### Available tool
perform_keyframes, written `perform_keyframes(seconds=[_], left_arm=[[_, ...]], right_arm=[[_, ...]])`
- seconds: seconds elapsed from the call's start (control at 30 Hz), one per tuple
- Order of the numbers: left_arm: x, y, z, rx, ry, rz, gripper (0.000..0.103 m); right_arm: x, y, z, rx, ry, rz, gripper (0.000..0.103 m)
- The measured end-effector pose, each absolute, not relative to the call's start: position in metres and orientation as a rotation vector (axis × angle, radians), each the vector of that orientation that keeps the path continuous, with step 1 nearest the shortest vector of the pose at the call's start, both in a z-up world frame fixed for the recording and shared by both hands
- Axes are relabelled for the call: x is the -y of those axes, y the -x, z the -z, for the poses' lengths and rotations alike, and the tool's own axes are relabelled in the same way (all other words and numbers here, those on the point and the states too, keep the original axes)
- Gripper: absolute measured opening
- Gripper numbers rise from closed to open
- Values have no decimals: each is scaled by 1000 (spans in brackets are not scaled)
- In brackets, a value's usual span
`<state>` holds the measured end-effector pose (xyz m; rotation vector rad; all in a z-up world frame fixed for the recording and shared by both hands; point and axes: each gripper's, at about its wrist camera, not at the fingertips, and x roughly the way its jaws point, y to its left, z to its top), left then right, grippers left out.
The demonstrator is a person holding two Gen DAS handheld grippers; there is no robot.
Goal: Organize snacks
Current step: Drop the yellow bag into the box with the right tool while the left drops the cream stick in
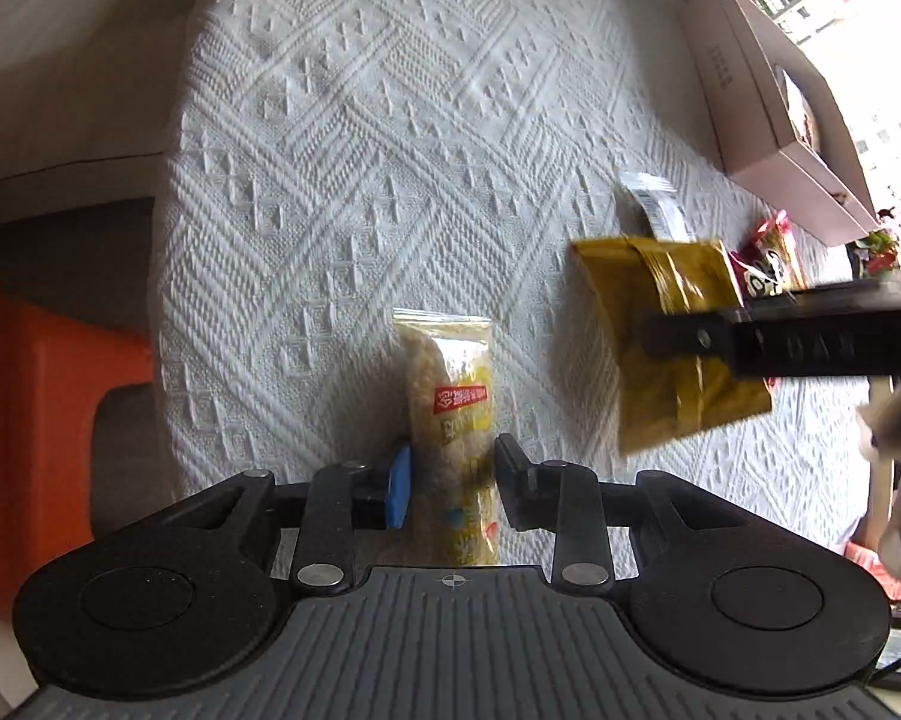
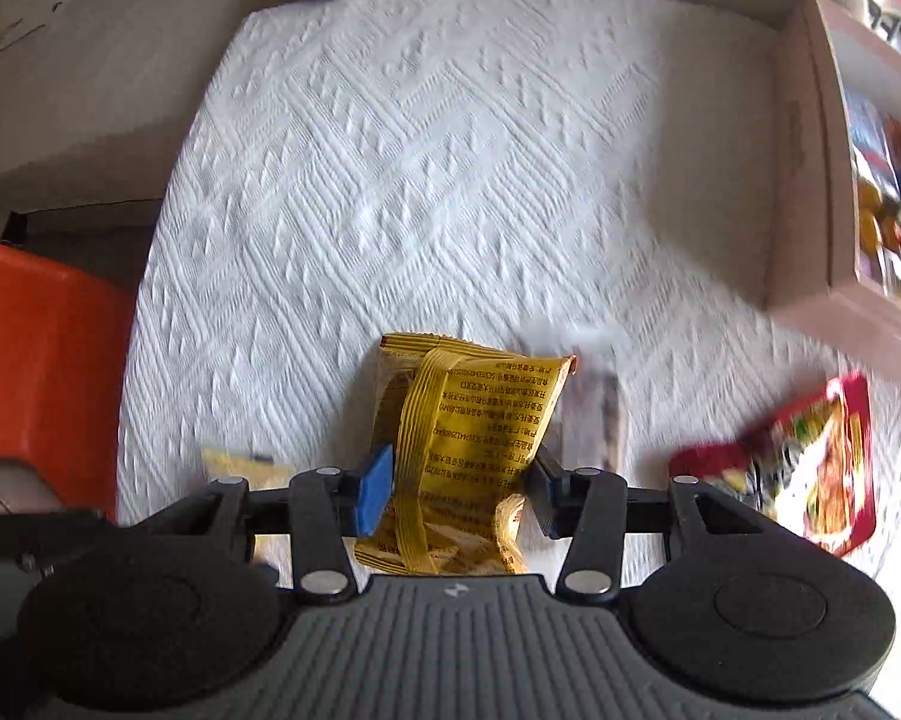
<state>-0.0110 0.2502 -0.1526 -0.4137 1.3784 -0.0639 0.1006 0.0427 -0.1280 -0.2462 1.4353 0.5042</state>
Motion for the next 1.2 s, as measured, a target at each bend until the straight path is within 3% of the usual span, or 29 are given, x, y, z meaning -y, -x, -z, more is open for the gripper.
perform_keyframes(seconds=[0.1,0.23,0.3,0.53,0.57,0.6,0.97,1.2], left_arm=[[-252,7,152,-1397,423,61,33],[-248,6,151,-1395,401,56,33],[-245,8,150,-1394,387,47,33],[-241,7,151,-1390,382,23,34],[-241,6,151,-1393,387,16,34],[-241,5,151,-1398,390,8,34],[-210,-3,144,-1451,308,-55,32],[-141,-8,99,-1352,383,101,31]], right_arm=[[-21,-79,131,-1413,268,-503,51],[-15,-68,130,-1361,241,-480,68],[-22,-66,132,-1341,223,-465,81],[-49,-56,156,-1290,381,-407,81],[-49,-53,153,-1278,393,-420,69],[-47,-50,149,-1274,402,-437,65],[43,-34,123,-1327,301,-402,63],[113,-43,117,-1312,288,-350,63]])
